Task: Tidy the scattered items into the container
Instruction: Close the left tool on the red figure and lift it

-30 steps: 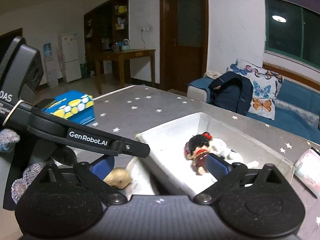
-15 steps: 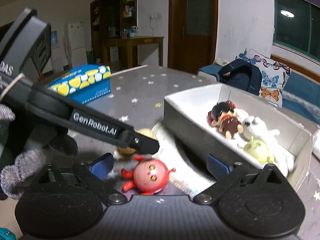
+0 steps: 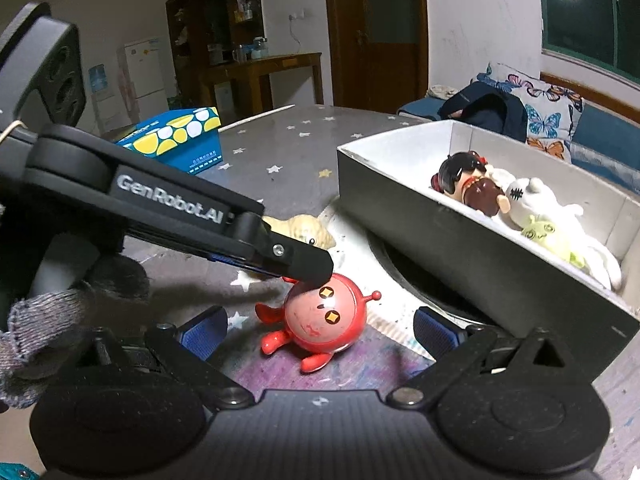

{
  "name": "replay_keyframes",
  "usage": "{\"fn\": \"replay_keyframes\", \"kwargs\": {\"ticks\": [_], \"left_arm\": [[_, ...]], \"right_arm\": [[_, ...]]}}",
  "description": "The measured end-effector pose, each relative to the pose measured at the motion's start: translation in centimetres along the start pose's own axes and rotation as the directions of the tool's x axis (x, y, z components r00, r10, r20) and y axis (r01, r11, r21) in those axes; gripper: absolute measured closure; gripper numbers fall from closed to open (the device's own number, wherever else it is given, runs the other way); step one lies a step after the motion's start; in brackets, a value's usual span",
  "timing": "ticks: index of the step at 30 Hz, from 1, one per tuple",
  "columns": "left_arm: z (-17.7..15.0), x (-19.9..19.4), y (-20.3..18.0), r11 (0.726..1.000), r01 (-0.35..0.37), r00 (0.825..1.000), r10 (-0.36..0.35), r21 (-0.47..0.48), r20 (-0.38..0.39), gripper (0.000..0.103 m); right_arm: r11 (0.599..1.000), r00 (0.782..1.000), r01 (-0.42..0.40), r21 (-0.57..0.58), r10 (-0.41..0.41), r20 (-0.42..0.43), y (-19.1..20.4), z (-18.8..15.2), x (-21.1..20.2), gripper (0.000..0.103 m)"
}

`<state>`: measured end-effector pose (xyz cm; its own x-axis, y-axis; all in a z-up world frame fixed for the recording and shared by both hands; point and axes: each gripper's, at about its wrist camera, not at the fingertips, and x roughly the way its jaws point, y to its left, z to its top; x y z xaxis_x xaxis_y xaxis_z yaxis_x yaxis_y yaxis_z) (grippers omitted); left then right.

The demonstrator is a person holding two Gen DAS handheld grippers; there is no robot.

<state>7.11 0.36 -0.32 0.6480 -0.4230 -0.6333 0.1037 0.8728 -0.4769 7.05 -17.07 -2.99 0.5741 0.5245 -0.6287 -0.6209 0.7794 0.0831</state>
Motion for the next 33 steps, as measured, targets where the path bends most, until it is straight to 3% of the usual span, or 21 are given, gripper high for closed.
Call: {"fn": "replay_keyframes", "kwargs": {"ticks": [23, 33], "left_arm": [[-0.4, 0.2, 1.3, 0.992, 0.082, 0.996, -0.084, -0.099, -0.019, 0.064], [-0.4, 0.5, 1.7, 0.987, 0.107, 0.993, -0.111, -0.122, -0.029, 0.064]], "right_arm": [[0.998, 0.999, -0.045, 0.045, 0.046, -0.026, 0.1, -0.3, 2.0, 0.008], [0.994, 0.997, -0.079, 0.074, 0.080, -0.015, 0.2, -0.5, 3.1, 0.002]]}}
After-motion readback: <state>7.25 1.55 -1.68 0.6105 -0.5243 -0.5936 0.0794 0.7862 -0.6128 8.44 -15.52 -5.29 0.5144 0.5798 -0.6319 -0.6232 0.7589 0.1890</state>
